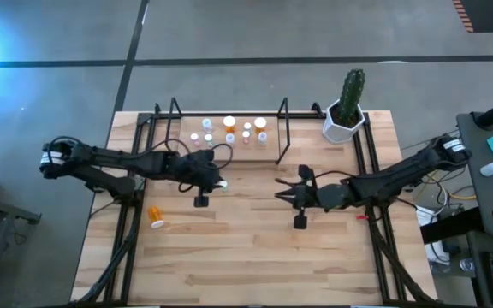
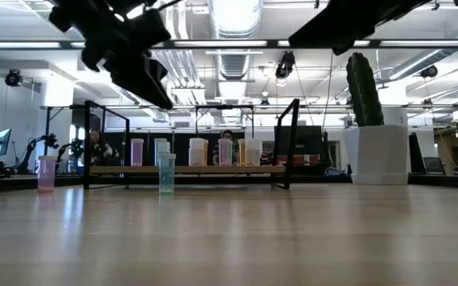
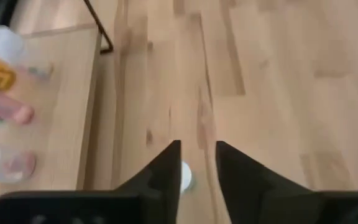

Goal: Pick and place medicine bottles onto shelf by color
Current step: Put the green pill bottle on the shelf

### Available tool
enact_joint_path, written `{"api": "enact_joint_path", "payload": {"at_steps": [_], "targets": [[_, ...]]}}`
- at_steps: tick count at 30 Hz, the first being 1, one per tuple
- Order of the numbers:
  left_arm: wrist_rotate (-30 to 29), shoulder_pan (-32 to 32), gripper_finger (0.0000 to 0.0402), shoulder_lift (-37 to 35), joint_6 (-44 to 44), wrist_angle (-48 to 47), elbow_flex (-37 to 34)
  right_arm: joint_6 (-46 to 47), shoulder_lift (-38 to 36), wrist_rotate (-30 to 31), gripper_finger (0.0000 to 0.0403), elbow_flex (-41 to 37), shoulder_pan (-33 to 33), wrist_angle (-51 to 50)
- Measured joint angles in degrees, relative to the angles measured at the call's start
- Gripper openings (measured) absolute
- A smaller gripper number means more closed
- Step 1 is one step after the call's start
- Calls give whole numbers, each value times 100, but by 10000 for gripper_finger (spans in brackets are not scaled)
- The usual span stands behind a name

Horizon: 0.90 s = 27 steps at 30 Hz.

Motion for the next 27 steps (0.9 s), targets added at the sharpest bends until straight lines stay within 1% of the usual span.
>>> {"api": "enact_joint_path", "payload": {"at_steps": [3,7,12,15,18,27], "targets": [[-56,0,118,282,0,-296,215,-1,-48,-9,9,-86,20,28],[-54,0,168,612,25,-444,276,10,12,-10,9,-97,13,71],[-132,4,211,942,188,-421,269,-2,32,-14,9,-101,13,81],[-375,15,222,1109,262,-331,269,-2,28,-14,9,-101,13,80],[-663,18,223,1289,331,-325,266,-2,28,-14,9,-101,13,106],[-642,89,223,1600,369,-183,264,-4,33,-14,9,-101,13,117]]}}
